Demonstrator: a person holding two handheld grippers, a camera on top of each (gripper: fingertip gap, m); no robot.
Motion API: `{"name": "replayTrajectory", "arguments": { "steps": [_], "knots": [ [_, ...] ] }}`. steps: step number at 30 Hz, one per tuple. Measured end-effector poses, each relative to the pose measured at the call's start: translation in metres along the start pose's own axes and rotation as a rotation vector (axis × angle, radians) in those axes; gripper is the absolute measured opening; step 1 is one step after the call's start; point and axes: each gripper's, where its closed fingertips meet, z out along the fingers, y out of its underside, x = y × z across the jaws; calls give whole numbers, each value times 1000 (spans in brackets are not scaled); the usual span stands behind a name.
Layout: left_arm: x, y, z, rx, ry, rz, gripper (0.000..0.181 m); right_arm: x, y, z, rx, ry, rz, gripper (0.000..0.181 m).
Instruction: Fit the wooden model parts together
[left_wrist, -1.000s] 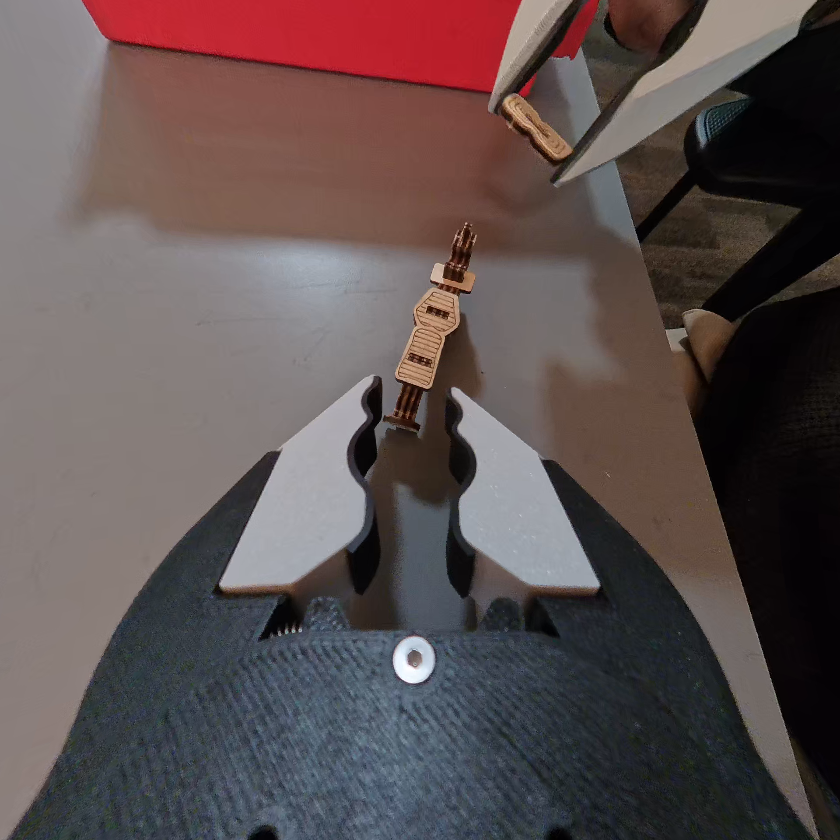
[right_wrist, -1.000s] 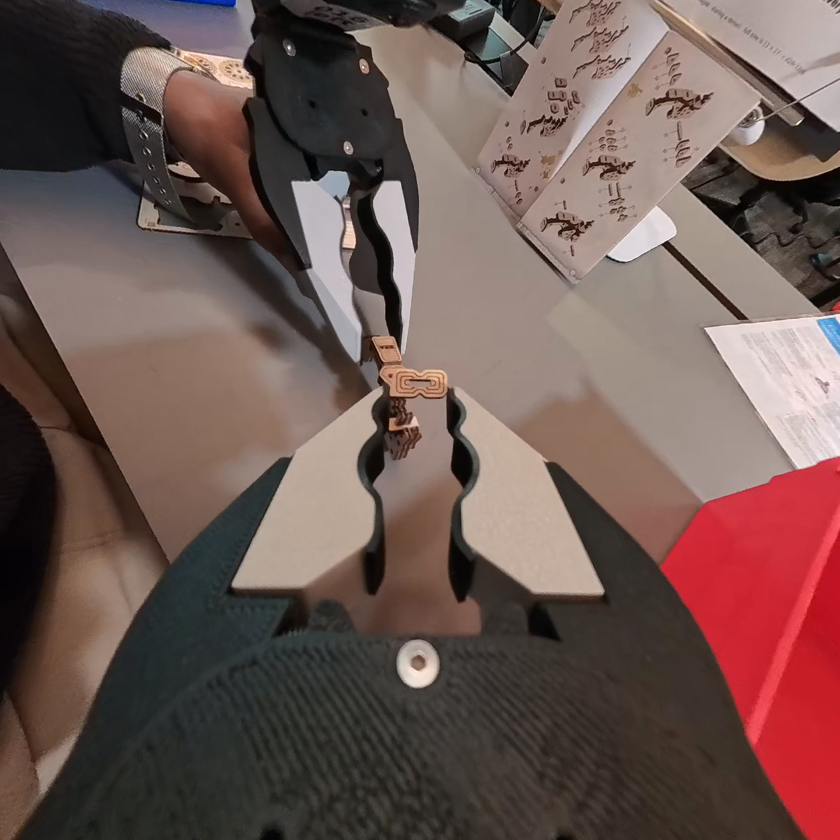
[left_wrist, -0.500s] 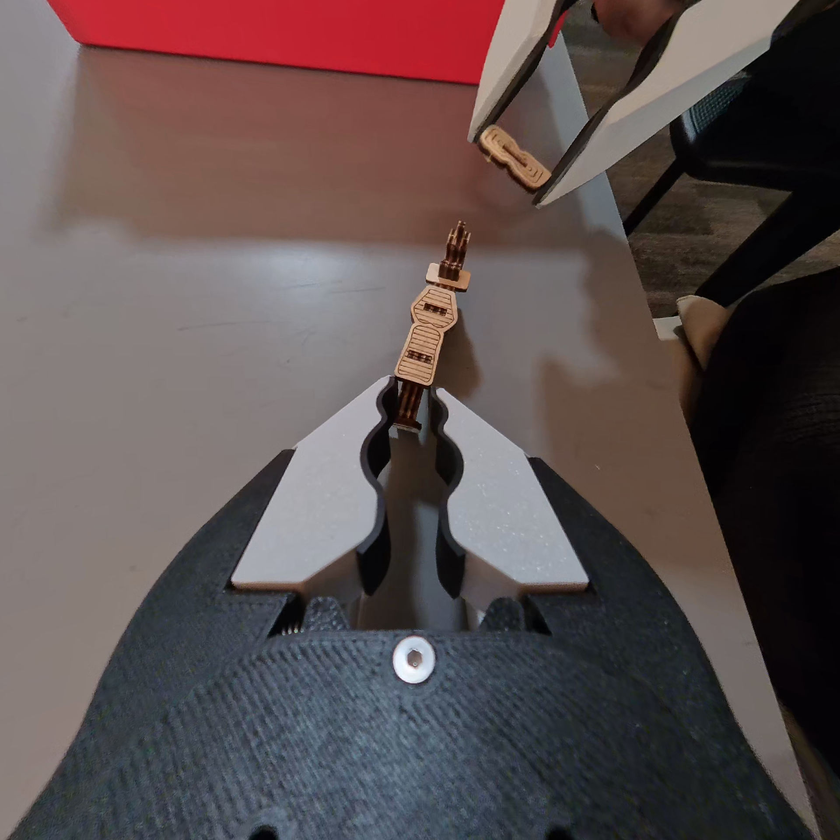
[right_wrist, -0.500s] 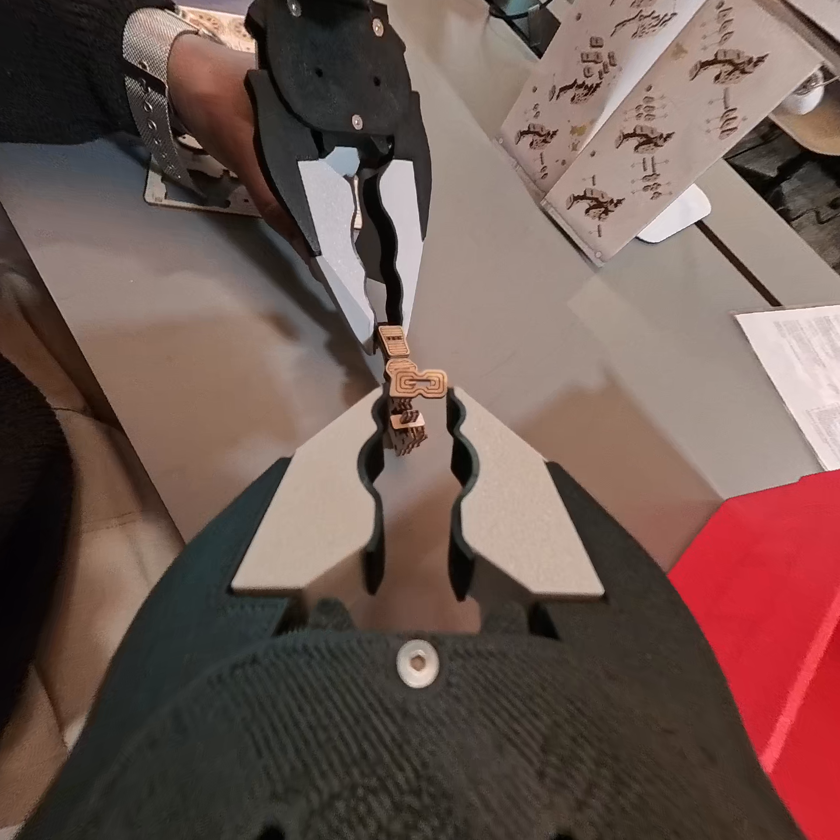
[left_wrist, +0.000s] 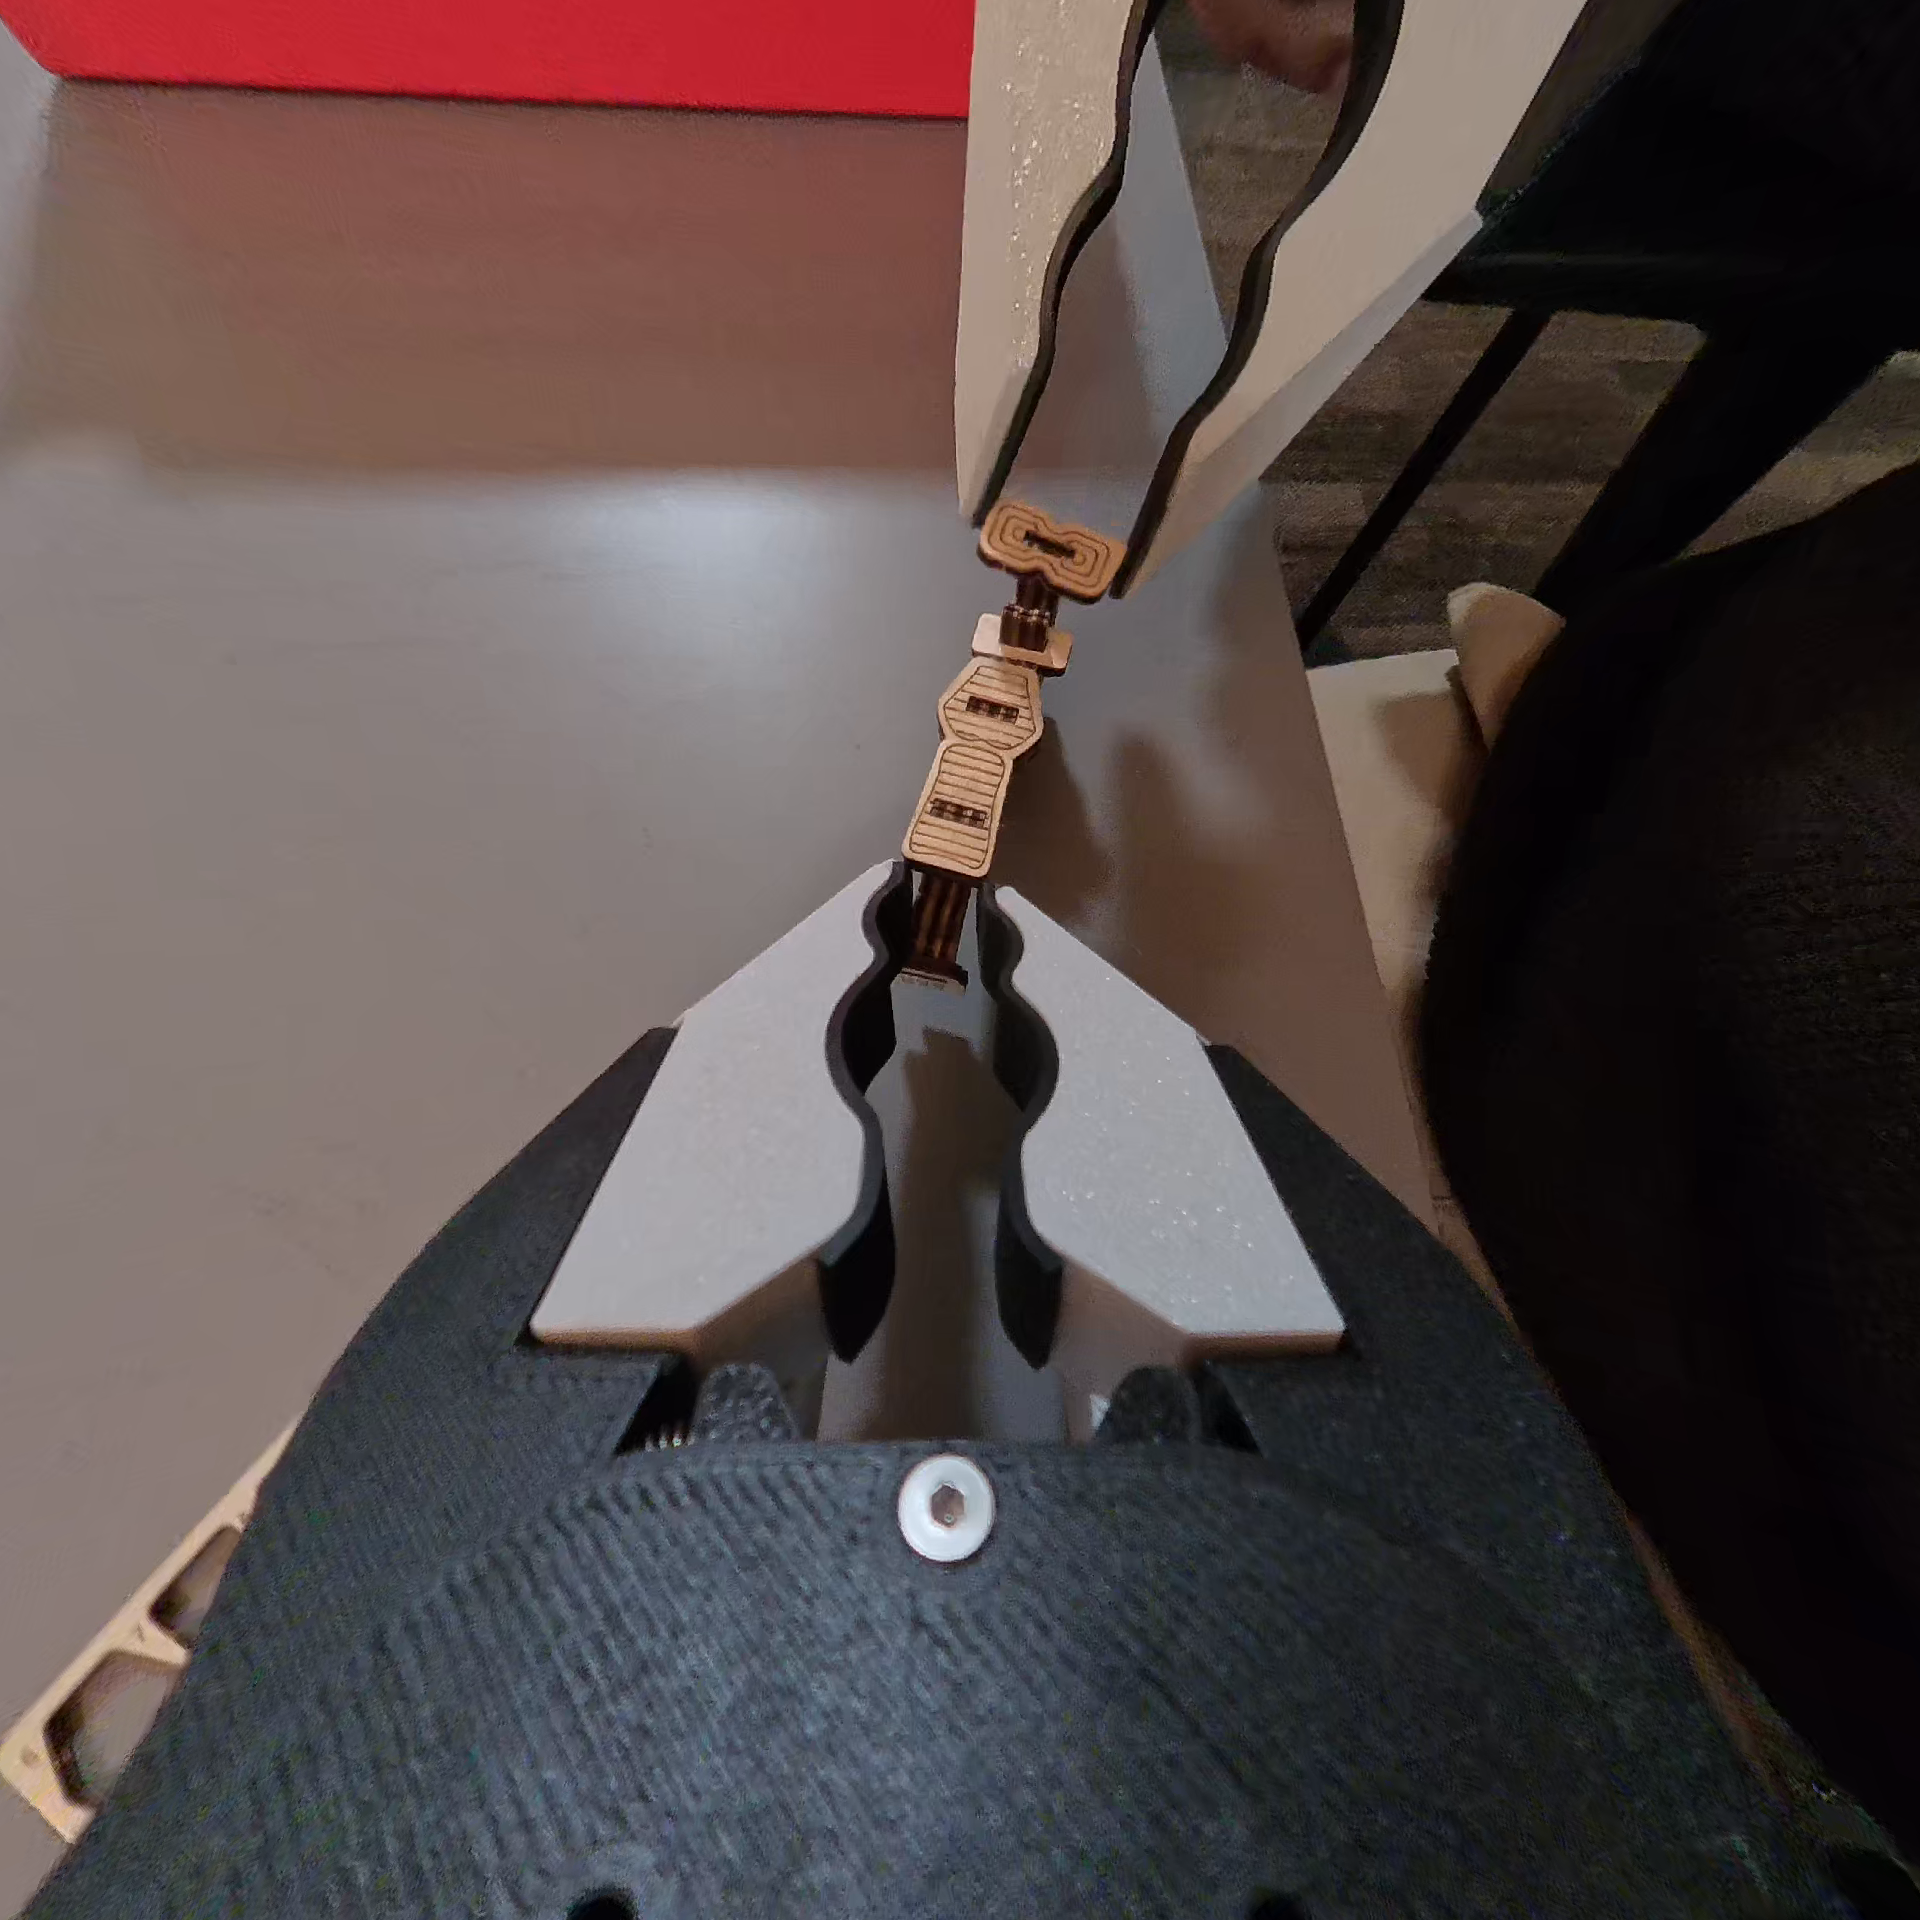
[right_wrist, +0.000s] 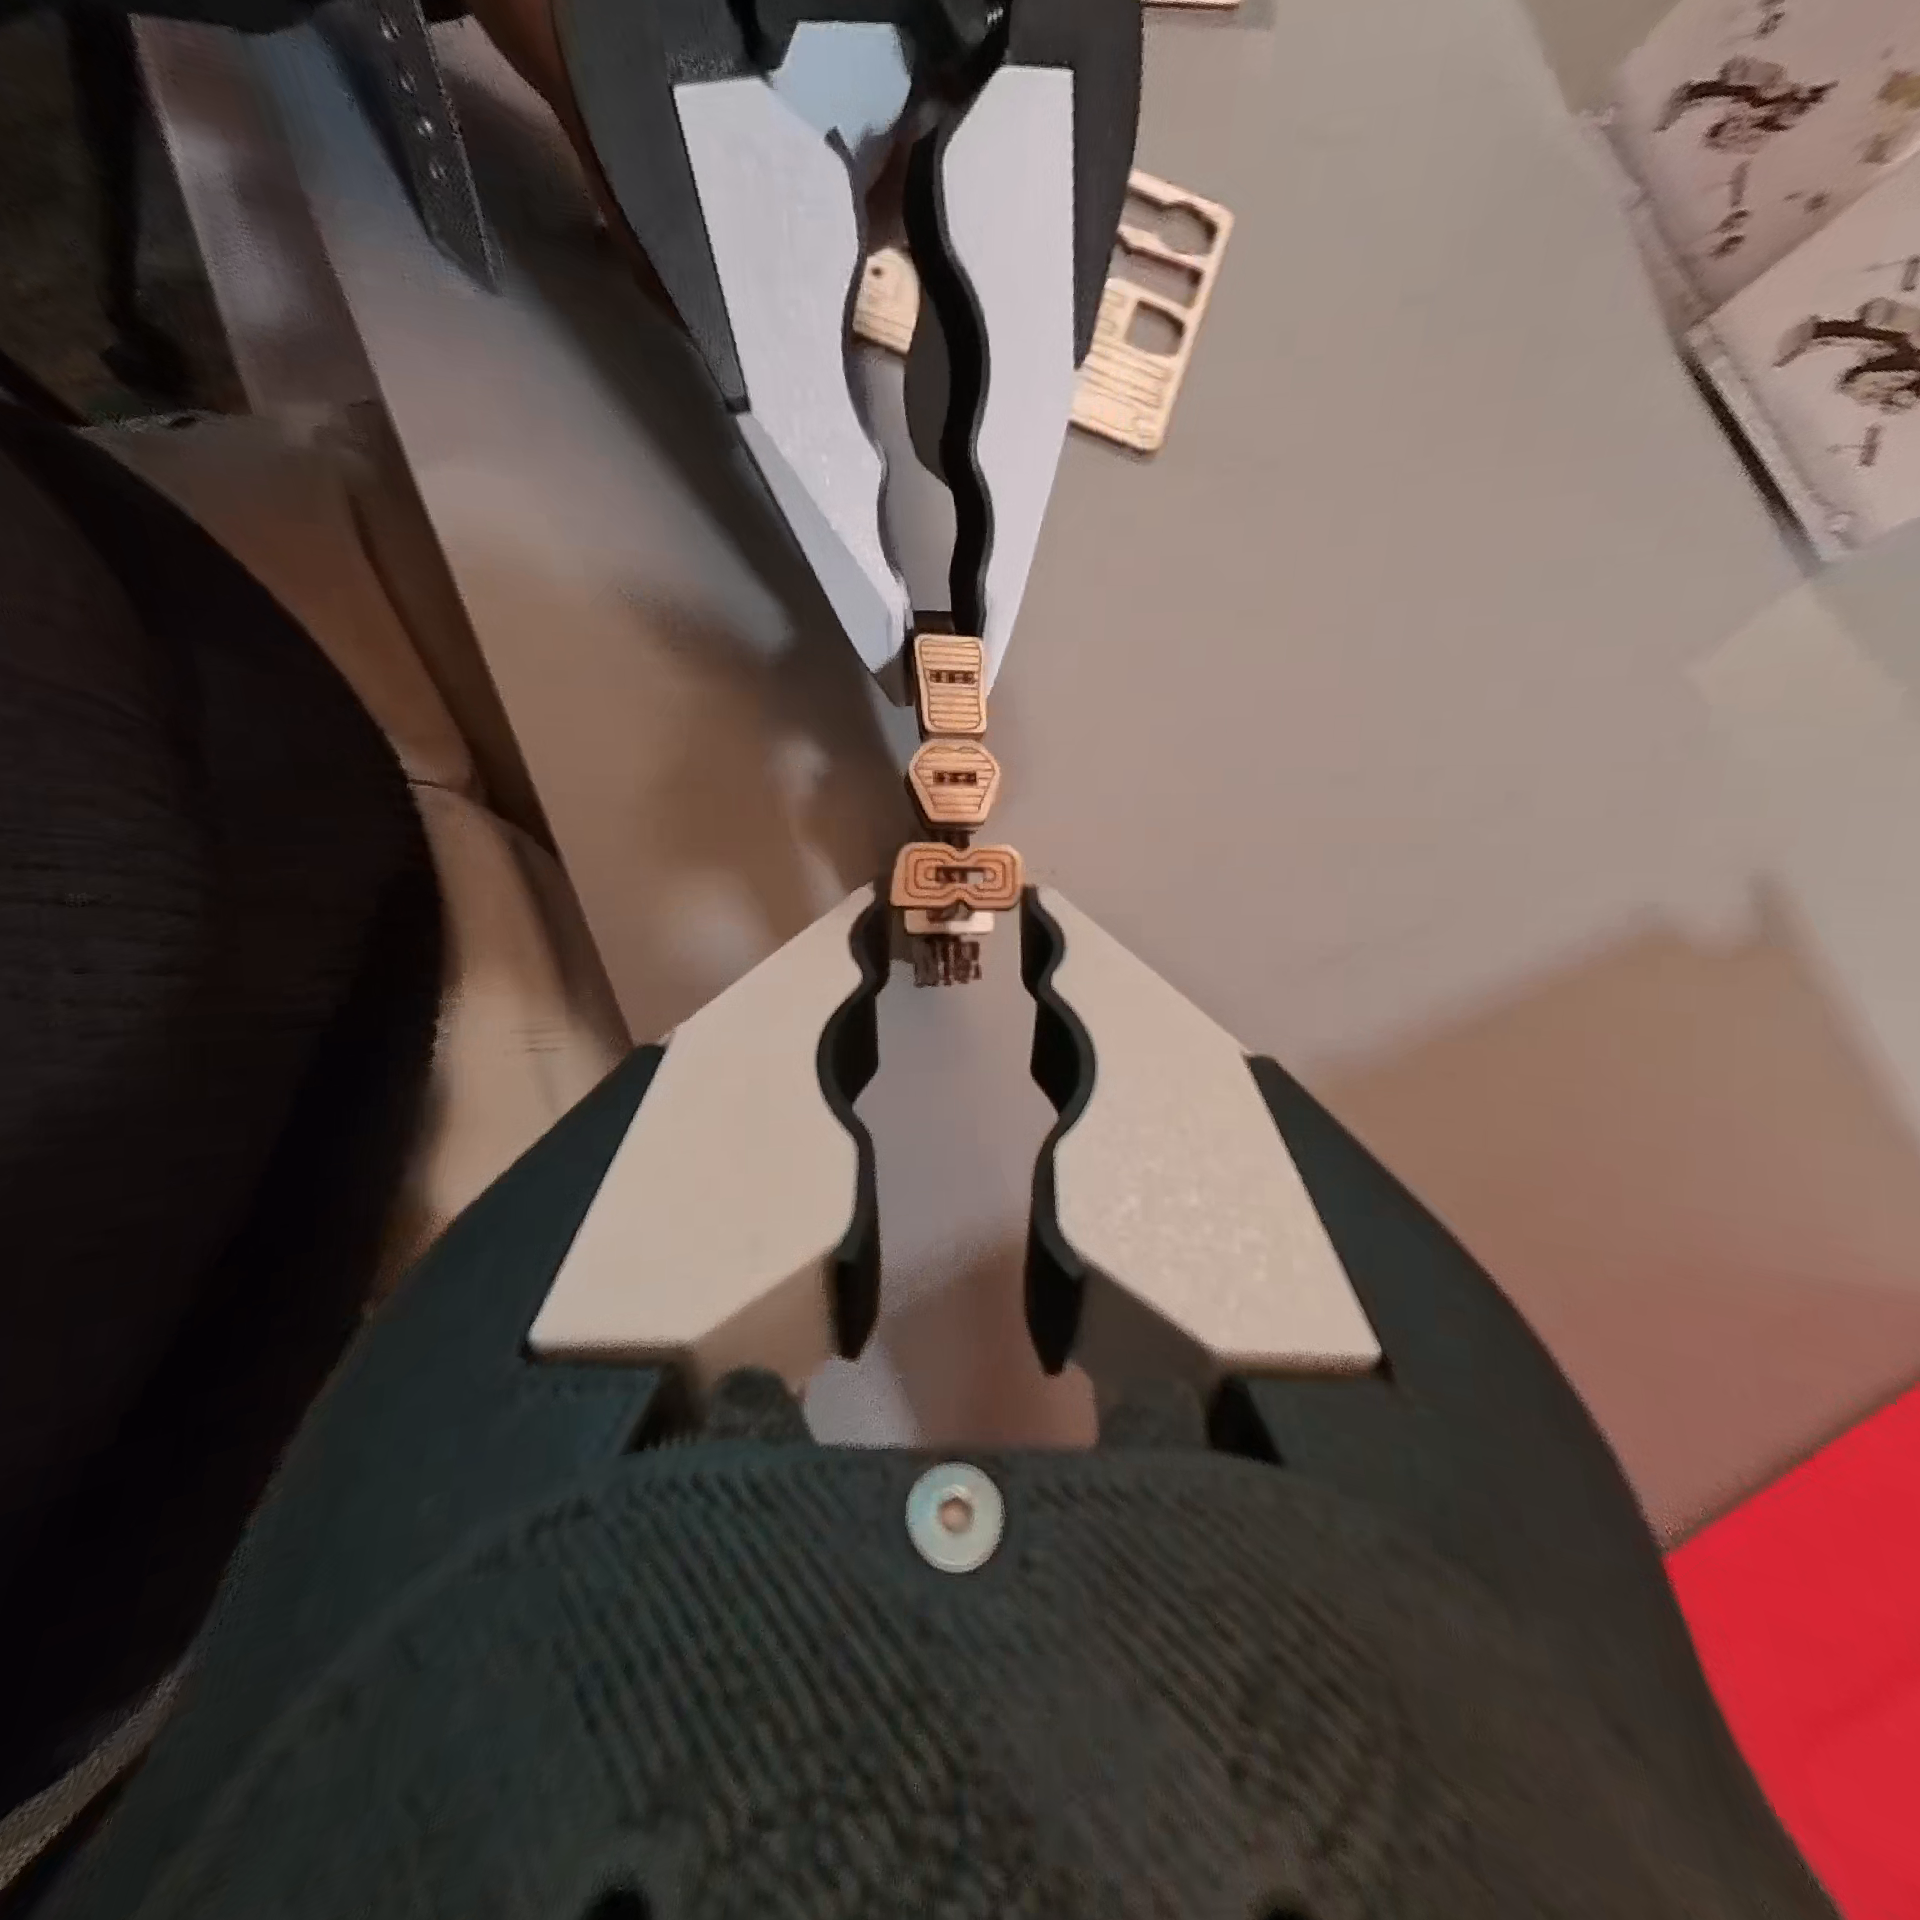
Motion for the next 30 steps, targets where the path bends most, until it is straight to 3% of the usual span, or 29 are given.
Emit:
{"name": "replayTrajectory", "arguments": {
  "steps": [11, 30],
  "knots": [
    [13, 4, -2, -17, -9, 40, 9, -18, 9, 9, -152, 16, -104, 24],
    [14, 2, -1, 0, -1, 47, 9, -16, 17, 10, -146, -20, -58, 24]
  ]
}}
